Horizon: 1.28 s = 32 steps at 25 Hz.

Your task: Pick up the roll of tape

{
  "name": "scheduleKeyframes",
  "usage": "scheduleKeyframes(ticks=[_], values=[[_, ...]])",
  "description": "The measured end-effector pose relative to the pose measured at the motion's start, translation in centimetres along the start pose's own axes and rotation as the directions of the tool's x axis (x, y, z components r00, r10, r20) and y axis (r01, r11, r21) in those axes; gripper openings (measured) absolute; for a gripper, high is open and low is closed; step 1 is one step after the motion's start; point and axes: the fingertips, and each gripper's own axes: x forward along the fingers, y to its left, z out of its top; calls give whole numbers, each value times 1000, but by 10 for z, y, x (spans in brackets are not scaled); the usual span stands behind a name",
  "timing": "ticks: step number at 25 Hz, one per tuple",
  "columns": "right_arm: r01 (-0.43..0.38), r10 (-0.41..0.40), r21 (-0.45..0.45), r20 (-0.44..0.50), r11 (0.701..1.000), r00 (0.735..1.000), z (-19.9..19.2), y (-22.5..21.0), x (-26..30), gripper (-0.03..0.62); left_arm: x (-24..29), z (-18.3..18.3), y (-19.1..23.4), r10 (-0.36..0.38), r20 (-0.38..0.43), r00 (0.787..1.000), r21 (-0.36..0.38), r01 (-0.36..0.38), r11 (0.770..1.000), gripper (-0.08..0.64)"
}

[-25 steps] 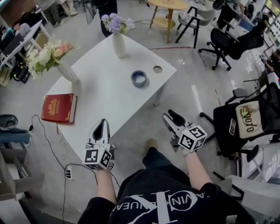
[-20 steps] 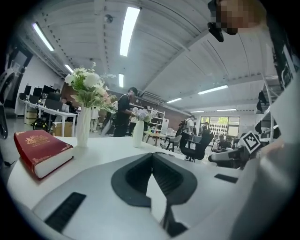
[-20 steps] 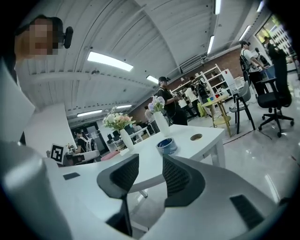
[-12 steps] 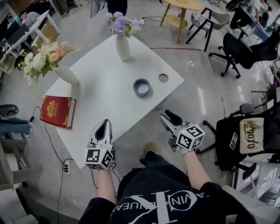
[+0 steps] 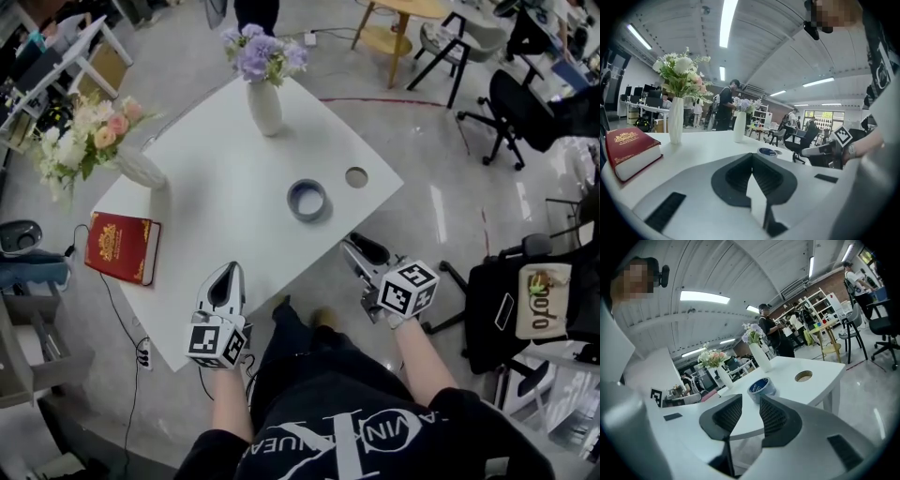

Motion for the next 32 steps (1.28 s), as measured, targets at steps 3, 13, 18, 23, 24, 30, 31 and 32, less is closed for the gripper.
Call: scheduleKeyframes(ticks=[3, 13, 18, 23, 24, 30, 31, 32], values=[[8, -8, 9, 5, 1000, 1000, 7, -8, 17, 121, 20, -3, 10, -29, -9, 1000, 2, 29, 1000, -2], [78, -79, -16, -47, 997, 996, 39, -30, 73, 120, 109, 23, 31, -164, 4, 986, -11, 164, 986, -2], [137, -138, -21, -133, 990, 981, 36, -41, 98, 118, 129, 21, 35, -204, -28, 978, -2, 205, 979, -2], [185, -204, -101, -227, 977, 952, 33, -51, 116, 114, 139, 15, 45, -211, -52, 976, 0, 211, 977, -2], [193, -214, -108, -240, 975, 947, 32, -53, 119, 112, 140, 15, 46, -212, -54, 976, 1, 212, 977, -2], [212, -254, -163, -313, 964, 915, 28, -57, 134, 103, 146, 16, 56, -212, -43, 976, -26, 211, 977, -2], [216, -269, -189, -328, 958, 906, 27, -58, 136, 99, 146, 16, 57, -211, -42, 977, -30, 210, 977, -2], [218, -281, -212, -342, 953, 897, 26, -60, 138, 95, 146, 16, 59, -210, -43, 977, -32, 208, 978, -2]])
